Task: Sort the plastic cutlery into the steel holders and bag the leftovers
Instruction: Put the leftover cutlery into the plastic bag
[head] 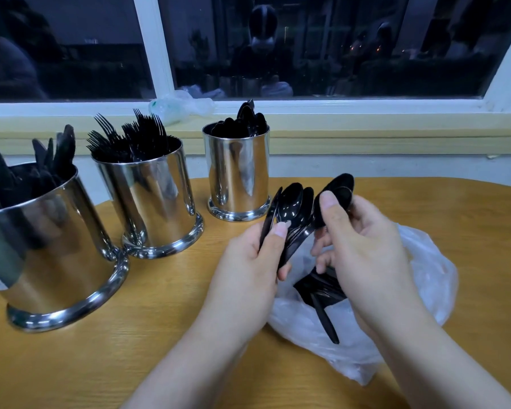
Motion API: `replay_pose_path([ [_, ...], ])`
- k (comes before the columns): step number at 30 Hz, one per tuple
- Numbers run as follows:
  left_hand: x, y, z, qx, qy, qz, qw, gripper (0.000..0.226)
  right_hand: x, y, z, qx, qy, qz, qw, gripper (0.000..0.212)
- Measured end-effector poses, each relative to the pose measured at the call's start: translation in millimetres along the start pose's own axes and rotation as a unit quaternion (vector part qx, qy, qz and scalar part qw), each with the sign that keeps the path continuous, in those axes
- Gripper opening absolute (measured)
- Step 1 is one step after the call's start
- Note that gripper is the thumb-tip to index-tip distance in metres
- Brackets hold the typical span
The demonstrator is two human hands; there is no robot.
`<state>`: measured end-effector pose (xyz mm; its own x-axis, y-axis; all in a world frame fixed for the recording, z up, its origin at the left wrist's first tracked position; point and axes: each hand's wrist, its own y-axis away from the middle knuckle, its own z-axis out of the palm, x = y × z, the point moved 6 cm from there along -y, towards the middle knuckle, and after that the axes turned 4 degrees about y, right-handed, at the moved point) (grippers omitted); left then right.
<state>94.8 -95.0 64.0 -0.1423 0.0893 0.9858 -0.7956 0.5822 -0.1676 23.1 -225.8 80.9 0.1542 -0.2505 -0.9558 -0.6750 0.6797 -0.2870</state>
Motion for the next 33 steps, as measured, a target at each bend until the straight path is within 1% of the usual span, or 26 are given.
replay_pose_path([
  [2, 1, 0, -2, 0.005, -0.007, 0.011, 1.000, 0.039, -2, -1, -3, 0.007, -0.016, 0.001, 1.000, 0.029],
  [5, 3, 1, -2, -0.001, 0.006, 0.013, 1.000, 0.041, -3, 0, -3, 0.003, -0.017, 0.004, 1.000, 0.032],
  [8, 5, 2, -2, -0.010, 0.018, 0.018, 1.000, 0.047, -3, 0, -5, -0.012, -0.022, 0.007, 1.000, 0.029],
  [12, 4, 3, 0, -0.030, 0.020, 0.025, 0.999, 0.045, -6, -2, -6, -0.040, -0.030, 0.008, 0.999, 0.026],
  [17, 4, 2, 3, -0.045, -0.009, 0.044, 0.998, 0.047, -6, -6, -10, -0.028, -0.046, 0.018, 0.998, 0.025],
  [21, 2, 2, 6, -0.061, -0.024, 0.048, 0.997, 0.041, -4, -5, -10, -0.030, -0.049, 0.028, 0.998, 0.023],
  [23, -1, 2, 7, -0.062, -0.027, 0.044, 0.997, 0.047, -3, -4, -9, -0.031, -0.046, 0.027, 0.998, 0.027],
  [24, -1, 2, 7, -0.056, -0.021, 0.039, 0.997, 0.048, -3, -4, -9, -0.032, -0.042, 0.028, 0.998, 0.032],
  [27, 2, 2, 3, -0.015, -0.008, 0.025, 1.000, 0.037, -1, -2, -4, -0.042, -0.048, 0.037, 0.997, 0.043],
  [29, 1, 2, 1, 0.005, -0.013, 0.021, 1.000, 0.039, 0, -1, 0, -0.051, -0.068, 0.042, 0.995, 0.046],
  [31, 1, 1, -2, 0.020, -0.024, 0.022, 0.999, 0.040, -1, 0, 3, -0.070, -0.080, 0.029, 0.994, 0.052],
  [33, 1, 0, -3, 0.026, -0.038, 0.031, 0.998, 0.036, -3, 0, 6, -0.085, -0.056, 0.013, 0.995, 0.048],
])
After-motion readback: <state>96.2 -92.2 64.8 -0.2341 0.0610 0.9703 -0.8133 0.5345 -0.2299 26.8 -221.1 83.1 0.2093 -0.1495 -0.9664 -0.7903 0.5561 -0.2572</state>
